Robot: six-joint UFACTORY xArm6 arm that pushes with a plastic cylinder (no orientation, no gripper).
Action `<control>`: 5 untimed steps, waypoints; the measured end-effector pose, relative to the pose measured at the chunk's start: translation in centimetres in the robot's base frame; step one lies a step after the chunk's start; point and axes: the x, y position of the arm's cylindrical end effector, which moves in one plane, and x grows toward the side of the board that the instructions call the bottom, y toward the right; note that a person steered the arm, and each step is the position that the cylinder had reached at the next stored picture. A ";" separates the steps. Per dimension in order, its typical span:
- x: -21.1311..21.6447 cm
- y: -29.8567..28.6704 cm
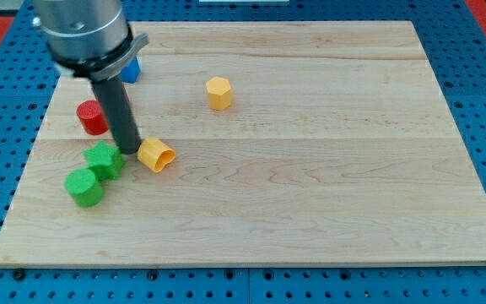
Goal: Push the green star along with the green circle to the bottom left
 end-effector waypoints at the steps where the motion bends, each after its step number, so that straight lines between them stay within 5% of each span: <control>1: 3.6 -1.5; 3: 8.7 -2.7; 5: 1.3 1.0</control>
